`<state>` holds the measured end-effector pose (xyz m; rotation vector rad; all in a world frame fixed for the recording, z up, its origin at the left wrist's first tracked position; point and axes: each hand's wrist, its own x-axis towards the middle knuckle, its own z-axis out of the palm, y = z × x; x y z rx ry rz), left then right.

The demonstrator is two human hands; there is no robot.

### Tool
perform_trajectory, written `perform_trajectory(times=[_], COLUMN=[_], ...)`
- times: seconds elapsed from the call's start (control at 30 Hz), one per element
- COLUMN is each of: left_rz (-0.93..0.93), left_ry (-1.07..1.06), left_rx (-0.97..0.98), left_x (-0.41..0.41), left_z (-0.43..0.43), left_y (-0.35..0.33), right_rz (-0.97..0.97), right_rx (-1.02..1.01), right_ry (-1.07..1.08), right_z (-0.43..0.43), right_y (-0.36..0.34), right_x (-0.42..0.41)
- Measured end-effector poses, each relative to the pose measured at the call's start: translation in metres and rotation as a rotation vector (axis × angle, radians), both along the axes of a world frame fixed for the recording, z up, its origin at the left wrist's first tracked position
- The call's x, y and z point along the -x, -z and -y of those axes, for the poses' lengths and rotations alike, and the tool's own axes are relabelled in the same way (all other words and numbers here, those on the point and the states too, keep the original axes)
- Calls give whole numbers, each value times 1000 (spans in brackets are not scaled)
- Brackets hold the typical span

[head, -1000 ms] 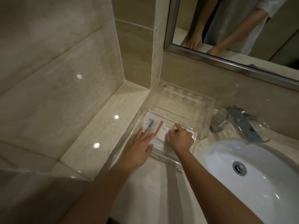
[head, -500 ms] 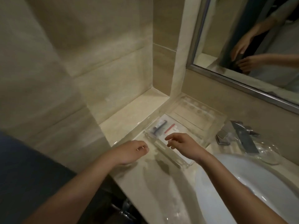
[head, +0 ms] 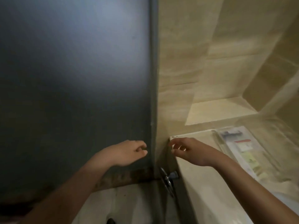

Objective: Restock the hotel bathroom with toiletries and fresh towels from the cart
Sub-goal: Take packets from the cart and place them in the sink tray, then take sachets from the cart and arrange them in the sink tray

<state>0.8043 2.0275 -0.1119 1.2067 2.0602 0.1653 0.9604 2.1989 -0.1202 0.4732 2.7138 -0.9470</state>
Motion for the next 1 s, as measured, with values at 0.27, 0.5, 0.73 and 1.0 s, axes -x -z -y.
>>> perform_trajectory(times=[0.27,0.5,0.73,1.0], left_rz=[-46,-54,-46,-145], left_ry=[-414,-720,-965,-1271], left_rx=[-74,-90,-135,-181], left_x=[26,34,2,-36], left_z=[174,361,545,688], left_y=[-16,-17,-28,-33], right_rz=[16,-109,-101,-48], right_rx=[-79,-37,51,122], right_ry=[-409,-629,-806,-1091], right_z=[132,297,475,636], right_y=[-14,-37,-37,-32], right_x=[107,171,208,231])
